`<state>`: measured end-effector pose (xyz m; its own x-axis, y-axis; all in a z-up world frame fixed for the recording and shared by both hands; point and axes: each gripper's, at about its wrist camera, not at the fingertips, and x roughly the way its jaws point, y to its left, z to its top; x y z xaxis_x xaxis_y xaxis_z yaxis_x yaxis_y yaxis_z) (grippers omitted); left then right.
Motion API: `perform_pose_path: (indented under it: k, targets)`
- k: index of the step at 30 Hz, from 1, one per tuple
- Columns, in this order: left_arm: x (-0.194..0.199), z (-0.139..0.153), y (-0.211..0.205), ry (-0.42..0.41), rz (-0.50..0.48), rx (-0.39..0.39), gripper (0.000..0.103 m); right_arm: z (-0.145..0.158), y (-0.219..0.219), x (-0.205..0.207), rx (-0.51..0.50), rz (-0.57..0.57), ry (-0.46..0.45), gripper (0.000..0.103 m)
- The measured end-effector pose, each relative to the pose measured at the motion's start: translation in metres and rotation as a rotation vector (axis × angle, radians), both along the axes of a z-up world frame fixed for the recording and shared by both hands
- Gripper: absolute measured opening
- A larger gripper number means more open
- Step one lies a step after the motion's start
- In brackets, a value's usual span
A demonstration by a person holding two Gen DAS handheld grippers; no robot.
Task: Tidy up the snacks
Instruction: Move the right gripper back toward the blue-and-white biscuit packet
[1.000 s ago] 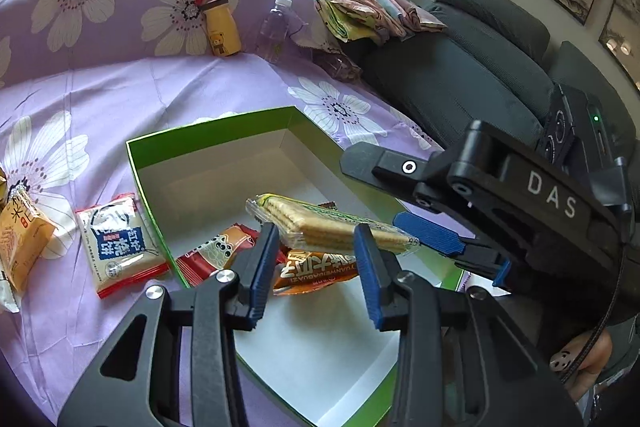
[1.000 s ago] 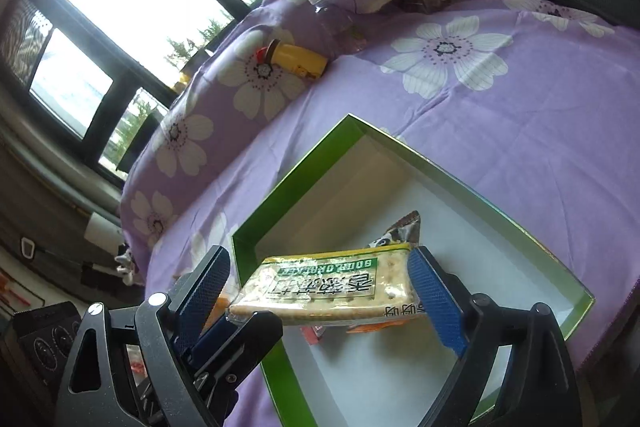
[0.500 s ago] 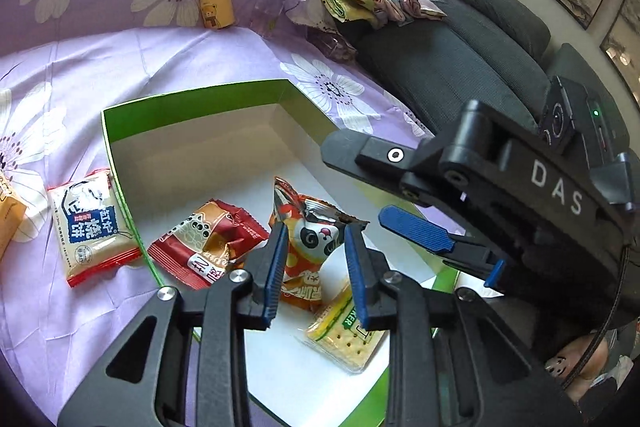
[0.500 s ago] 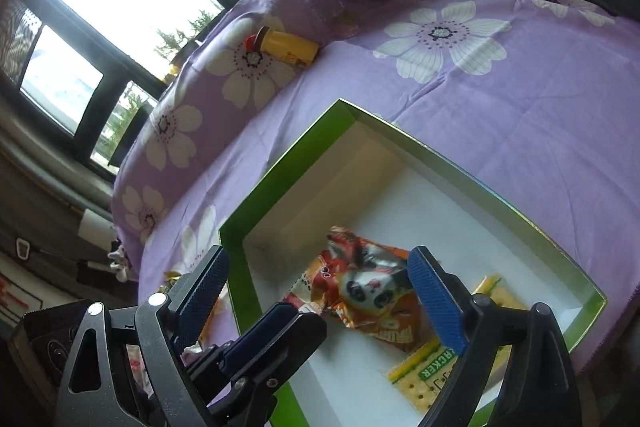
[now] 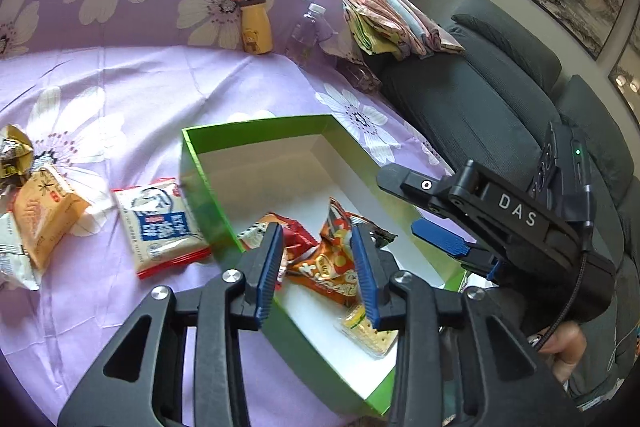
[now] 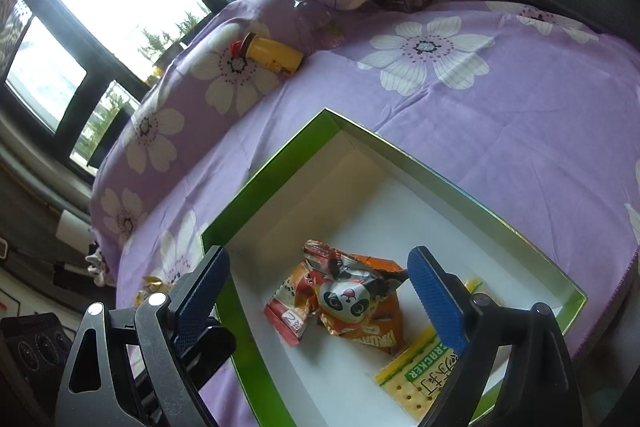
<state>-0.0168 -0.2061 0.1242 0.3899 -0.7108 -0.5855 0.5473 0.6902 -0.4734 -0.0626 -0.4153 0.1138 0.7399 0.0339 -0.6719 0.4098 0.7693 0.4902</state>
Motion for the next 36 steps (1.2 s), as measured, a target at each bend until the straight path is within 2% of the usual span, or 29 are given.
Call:
perform_pose_path:
  k: [9, 12, 15, 16, 17, 19, 21, 24, 26, 36]
  targets:
    - [-0.008, 0.015, 0.11, -0.059, 0.201, 0.042, 0.054, 0.024, 0.059, 0.013, -0.115, 0.124, -0.069, 0.092]
    - [-0.01, 0.013, 0.146, -0.082, 0.273, 0.063, 0.063, 0.03, 0.084, 0.018, -0.155, 0.185, -0.089, 0.083]
    - [-0.011, 0.002, 0.181, -0.088, 0.344, 0.066, 0.08, 0.031, 0.106, 0.024, -0.184, 0.231, -0.089, 0.079]
    - [-0.011, -0.003, 0.191, -0.095, 0.36, 0.07, 0.087, 0.03, 0.112, 0.027, -0.197, 0.242, -0.082, 0.075]
    - [-0.009, -0.009, 0.202, -0.107, 0.383, 0.081, 0.089, 0.028, 0.119, 0.03, -0.209, 0.254, -0.072, 0.071]
    - [-0.002, -0.024, 0.221, -0.095, 0.462, 0.127, 0.089, 0.023, 0.134, 0.035, -0.235, 0.283, -0.052, 0.065]
    - [0.01, -0.037, 0.238, -0.03, 0.53, 0.153, 0.089, 0.015, 0.152, 0.043, -0.264, 0.319, -0.022, 0.056]
    - [0.02, -0.046, 0.257, 0.049, 0.579, 0.105, 0.089, 0.002, 0.172, 0.056, -0.29, 0.369, 0.024, 0.055]
    - [0.019, -0.044, 0.263, 0.053, 0.589, 0.074, 0.089, -0.005, 0.18, 0.062, -0.293, 0.387, 0.053, 0.055]
    - [0.019, -0.046, 0.265, 0.075, 0.593, 0.086, 0.089, -0.027, 0.182, 0.072, -0.241, 0.42, 0.155, 0.055]
